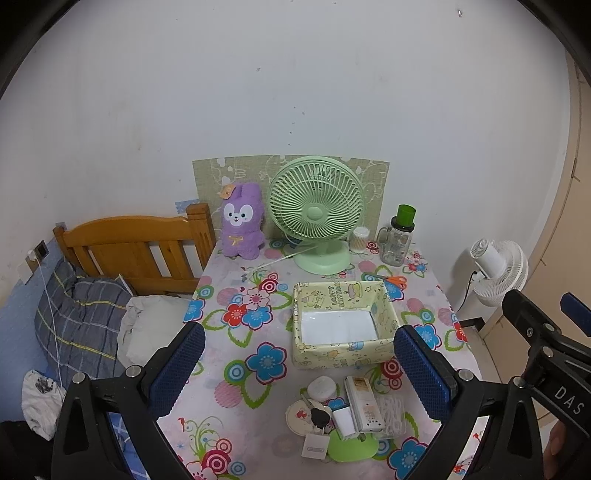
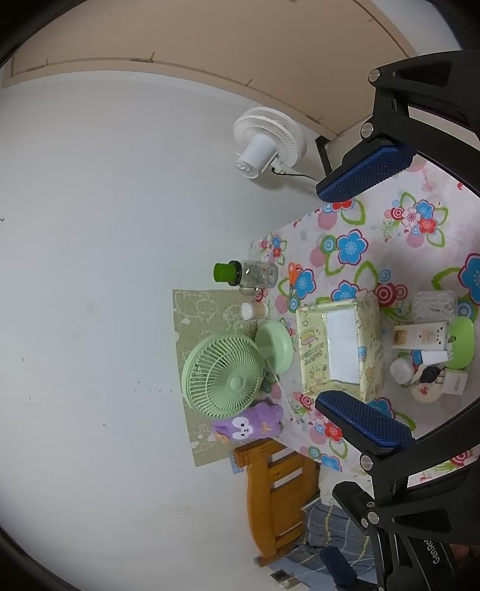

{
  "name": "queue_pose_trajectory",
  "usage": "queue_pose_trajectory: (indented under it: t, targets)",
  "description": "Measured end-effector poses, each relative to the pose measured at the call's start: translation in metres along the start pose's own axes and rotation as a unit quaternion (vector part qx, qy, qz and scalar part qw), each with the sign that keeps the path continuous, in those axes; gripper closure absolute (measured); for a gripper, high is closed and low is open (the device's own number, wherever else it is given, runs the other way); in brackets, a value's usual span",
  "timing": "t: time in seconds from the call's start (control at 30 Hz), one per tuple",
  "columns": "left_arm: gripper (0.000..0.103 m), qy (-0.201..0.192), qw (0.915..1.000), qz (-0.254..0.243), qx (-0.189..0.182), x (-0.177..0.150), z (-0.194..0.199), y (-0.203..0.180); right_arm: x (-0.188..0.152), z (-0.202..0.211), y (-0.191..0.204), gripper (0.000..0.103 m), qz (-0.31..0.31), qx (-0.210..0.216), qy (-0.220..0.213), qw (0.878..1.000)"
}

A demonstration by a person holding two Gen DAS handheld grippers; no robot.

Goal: Organize rigid objects

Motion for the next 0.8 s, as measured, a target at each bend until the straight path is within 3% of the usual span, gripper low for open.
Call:
queue_pose_trajectory:
  t: [0.4, 0.8]
  targets:
    - [0.000, -0.018, 0.9998, -0.006, 0.006, 0.002, -0.003, -0.004, -0.003, -0.004, -0.003, 0.000, -0.012, 0.002, 0.003, 1.000]
    - [0.000, -0.011, 0.9998, -0.013, 0.013, -0.005, -0.012, -0.006, -0.008, -0.014, -0.004, 0.000, -0.015, 0.007, 0.009, 1.000]
Point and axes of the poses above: each gripper's, at about its wrist camera, not at the fingertips, and z roughly against the way its jaws point, y to its left, x to its top, the point moved 5 cm from there along -z, roughly the way its jaws point, and after that the axes turned 9 degrees about -z, right-handed, at the moved point
